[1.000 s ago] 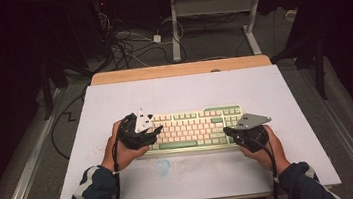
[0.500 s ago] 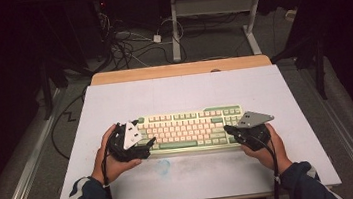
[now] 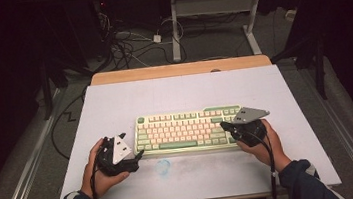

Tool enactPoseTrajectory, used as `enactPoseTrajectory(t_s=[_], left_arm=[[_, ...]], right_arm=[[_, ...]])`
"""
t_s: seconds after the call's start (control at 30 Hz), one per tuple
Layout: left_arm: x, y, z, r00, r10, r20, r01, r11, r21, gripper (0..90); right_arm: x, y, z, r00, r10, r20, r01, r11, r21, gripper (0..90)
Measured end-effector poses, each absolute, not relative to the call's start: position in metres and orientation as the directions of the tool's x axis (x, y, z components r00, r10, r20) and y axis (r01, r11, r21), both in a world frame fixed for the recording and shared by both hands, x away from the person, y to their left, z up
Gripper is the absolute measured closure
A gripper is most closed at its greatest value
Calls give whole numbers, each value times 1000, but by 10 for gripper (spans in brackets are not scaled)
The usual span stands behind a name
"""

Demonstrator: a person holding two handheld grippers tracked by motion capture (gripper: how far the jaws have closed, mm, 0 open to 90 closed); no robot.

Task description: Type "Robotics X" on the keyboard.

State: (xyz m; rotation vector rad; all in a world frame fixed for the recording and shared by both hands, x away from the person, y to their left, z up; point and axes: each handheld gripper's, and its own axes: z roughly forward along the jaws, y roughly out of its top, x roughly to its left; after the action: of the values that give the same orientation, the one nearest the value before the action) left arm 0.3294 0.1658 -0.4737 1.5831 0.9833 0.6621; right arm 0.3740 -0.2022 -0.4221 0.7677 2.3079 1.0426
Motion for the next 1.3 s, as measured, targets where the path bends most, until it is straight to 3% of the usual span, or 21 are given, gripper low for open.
enactPoseTrajectory(t_s=[0.77, 1.3], left_arm=[[306, 183, -490, 465, 880, -97, 309, -58, 949, 182], [305, 184, -491, 473, 876, -92, 321, -74, 944, 182]], right_arm=[[414, -134, -434, -776, 606, -175, 303, 602, 739, 900], [422, -118, -442, -785, 591, -184, 312, 635, 706, 900]])
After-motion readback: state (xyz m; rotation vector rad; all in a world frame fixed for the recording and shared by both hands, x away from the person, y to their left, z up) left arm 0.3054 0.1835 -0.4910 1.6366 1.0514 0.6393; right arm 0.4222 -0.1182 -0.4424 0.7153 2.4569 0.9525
